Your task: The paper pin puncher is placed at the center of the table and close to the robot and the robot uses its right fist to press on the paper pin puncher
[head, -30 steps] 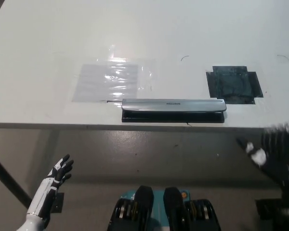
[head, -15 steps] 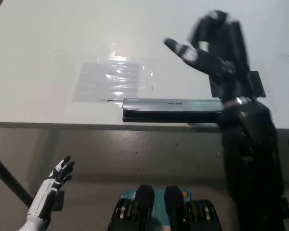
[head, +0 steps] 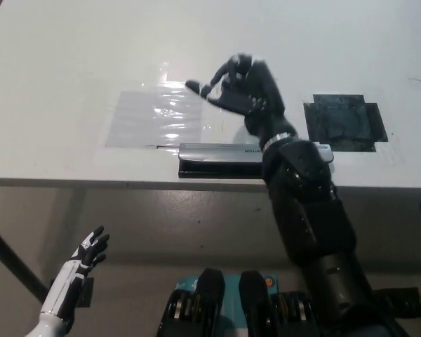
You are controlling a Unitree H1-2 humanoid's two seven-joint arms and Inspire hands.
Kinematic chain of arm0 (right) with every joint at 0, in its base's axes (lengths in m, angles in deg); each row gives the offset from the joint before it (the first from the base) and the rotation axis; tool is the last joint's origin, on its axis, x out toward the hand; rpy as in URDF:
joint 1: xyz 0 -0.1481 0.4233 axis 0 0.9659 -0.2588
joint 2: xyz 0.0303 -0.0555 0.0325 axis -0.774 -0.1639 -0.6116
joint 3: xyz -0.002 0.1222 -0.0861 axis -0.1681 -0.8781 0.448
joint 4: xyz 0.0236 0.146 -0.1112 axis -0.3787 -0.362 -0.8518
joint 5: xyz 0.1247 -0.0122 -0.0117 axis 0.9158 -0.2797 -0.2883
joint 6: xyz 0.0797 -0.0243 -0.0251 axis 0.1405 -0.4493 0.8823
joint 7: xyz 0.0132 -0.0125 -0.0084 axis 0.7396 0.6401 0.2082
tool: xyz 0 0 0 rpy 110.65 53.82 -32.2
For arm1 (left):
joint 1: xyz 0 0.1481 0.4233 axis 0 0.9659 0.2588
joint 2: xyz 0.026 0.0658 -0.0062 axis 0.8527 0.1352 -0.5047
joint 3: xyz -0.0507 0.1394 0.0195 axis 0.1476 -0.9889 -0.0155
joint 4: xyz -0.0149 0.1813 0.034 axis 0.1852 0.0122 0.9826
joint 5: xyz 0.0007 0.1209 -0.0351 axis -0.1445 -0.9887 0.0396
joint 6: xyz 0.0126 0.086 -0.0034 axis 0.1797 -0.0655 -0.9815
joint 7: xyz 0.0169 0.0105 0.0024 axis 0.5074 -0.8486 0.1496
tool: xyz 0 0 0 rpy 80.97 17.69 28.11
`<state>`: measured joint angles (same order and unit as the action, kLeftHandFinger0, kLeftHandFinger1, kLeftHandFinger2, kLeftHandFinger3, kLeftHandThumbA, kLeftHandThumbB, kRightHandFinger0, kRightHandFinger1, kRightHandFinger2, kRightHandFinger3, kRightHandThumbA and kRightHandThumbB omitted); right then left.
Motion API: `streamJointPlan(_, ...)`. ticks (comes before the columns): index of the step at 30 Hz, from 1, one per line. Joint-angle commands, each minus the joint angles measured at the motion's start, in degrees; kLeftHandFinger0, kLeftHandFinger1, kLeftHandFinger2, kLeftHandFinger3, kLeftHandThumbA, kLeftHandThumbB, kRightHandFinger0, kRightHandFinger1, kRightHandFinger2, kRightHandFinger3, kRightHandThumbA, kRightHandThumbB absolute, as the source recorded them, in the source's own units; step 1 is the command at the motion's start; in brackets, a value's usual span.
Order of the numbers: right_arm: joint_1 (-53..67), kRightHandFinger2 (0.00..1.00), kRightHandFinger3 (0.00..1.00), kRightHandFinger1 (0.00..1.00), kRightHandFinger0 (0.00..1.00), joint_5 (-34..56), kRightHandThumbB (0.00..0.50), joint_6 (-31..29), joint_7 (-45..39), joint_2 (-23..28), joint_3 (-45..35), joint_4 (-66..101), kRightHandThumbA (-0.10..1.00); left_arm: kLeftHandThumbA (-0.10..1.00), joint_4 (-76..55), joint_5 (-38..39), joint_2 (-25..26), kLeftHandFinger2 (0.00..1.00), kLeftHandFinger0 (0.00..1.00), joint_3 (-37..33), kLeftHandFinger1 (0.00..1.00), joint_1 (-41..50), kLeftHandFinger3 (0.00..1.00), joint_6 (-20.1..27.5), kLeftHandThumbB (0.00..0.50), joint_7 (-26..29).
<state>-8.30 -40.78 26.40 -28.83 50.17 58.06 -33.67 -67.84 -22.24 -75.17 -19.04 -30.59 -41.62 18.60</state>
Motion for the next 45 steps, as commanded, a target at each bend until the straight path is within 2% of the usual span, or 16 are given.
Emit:
streamJointPlan(1,-2.7,0.31,0.12,0.06,0.00,-0.8,0.222,-7.9,0.1,-0.6,-0.1,-4.9,1.00,1.00,-1.8,0.6,0.7,1.00,1.00,0.3,1.00,-1.2,1.00,1.9,0.233,-0.8)
streamJointPlan(4,-2.4,0.29,0.14,0.07,0.02,-2.1,0.193,-9.4,1.5,-0.5,0.1,-7.9,1.00,1.00,-1.5,0.6,0.9,1.00,1.00,0.4,1.00,-1.5,1.00,2.2,0.236,-0.9)
streamJointPlan(6,-1.6,0.34,0.21,0.10,0.00,-2.4,0.219,-9.2,1.7,-0.2,0.3,-9.2,1.00,1.00,-1.2,0.6,1.0,1.00,1.00,0.4,1.00,-1.8,1.00,2.4,0.250,-0.9)
streamJointPlan(12,0.2,0.46,0.33,0.21,0.00,-3.0,0.198,-10.8,0.7,0.5,0.7,-12.0,1.00,1.00,-1.1,0.1,0.8,1.00,1.00,0.3,1.00,-2.0,1.00,2.3,0.242,-0.8)
streamJointPlan(13,0.2,0.46,0.33,0.20,0.01,-2.3,0.217,-11.4,0.2,0.7,0.3,-13.8,1.00,1.00,-1.0,0.0,0.8,1.00,1.00,0.3,1.00,-2.0,1.00,2.6,0.240,-0.7)
streamJointPlan(14,0.2,0.42,0.30,0.15,0.00,-2.2,0.165,-11.7,0.2,0.8,0.1,-14.7,1.00,1.00,-1.0,0.0,0.9,1.00,1.00,0.3,1.00,-2.0,1.00,2.5,0.235,-0.8)
streamJointPlan(15,0.4,0.44,0.33,0.16,0.00,-2.4,0.191,-12.4,0.6,1.0,0.0,-16.5,1.00,1.00,-1.0,0.0,0.8,1.00,1.00,0.2,1.00,-2.0,1.00,2.5,0.235,-0.8)
streamJointPlan(20,0.3,0.39,0.27,0.12,0.00,-1.4,0.182,-16.1,0.3,1.4,-1.2,-23.0,1.00,1.00,-1.5,-0.2,0.9,1.00,1.00,0.2,1.00,-2.0,1.00,2.1,0.229,-0.8)
streamJointPlan(23,0.3,0.38,0.22,0.17,0.11,-1.7,0.203,-18.1,0.9,1.7,-1.4,-26.2,1.00,1.00,-1.5,0.0,0.8,1.00,1.00,0.3,1.00,-2.0,1.00,2.0,0.239,-0.8)
streamJointPlan(26,0.6,0.35,0.17,0.13,0.00,-1.8,0.208,-19.7,0.7,2.0,-1.6,-28.5,1.00,1.00,-1.5,-0.1,0.9,1.00,1.00,0.2,1.00,-2.3,1.00,2.0,0.241,-0.8)
streamJointPlan(28,2.1,0.33,0.18,0.08,0.00,-2.5,0.168,-21.9,0.4,2.0,-1.0,-31.8,1.00,1.00,-1.6,0.2,1.1,1.00,1.00,0.1,1.00,-1.9,1.00,1.8,0.243,-1.3)
streamJointPlan(31,3.7,0.34,0.21,0.09,0.00,-1.4,0.202,-21.7,0.0,1.7,-1.9,-37.1,1.00,1.00,-1.1,0.1,1.1,1.00,1.00,0.0,1.00,-1.9,1.00,3.0,0.223,-1.2)
streamJointPlan(33,5.8,0.33,0.14,0.06,0.00,-2.8,0.167,-22.8,0.5,1.5,-0.7,-40.0,1.00,1.00,-1.3,0.2,1.1,1.00,1.00,0.2,1.00,-1.3,1.00,3.0,0.209,-1.2)
streamJointPlan(36,7.3,0.34,0.14,0.03,0.00,-3.7,0.170,-22.9,1.0,1.7,0.2,-41.9,1.00,1.00,-1.6,0.3,1.1,1.00,1.00,0.2,1.00,-1.2,1.00,2.1,0.233,-1.4)
streamJointPlan(40,7.9,0.38,0.17,0.06,0.00,-3.8,0.244,-23.6,0.7,2.2,0.4,-43.0,1.00,1.00,-1.3,0.1,1.2,1.00,1.00,0.1,1.00,-1.5,1.00,2.2,0.226,-1.4)
streamJointPlan(45,6.4,0.38,0.15,0.07,0.00,-3.6,0.196,-24.8,0.2,2.0,0.0,-41.8,1.00,1.00,-1.3,-0.2,1.0,1.00,1.00,0.3,1.00,-1.0,1.00,2.5,0.222,-0.9)
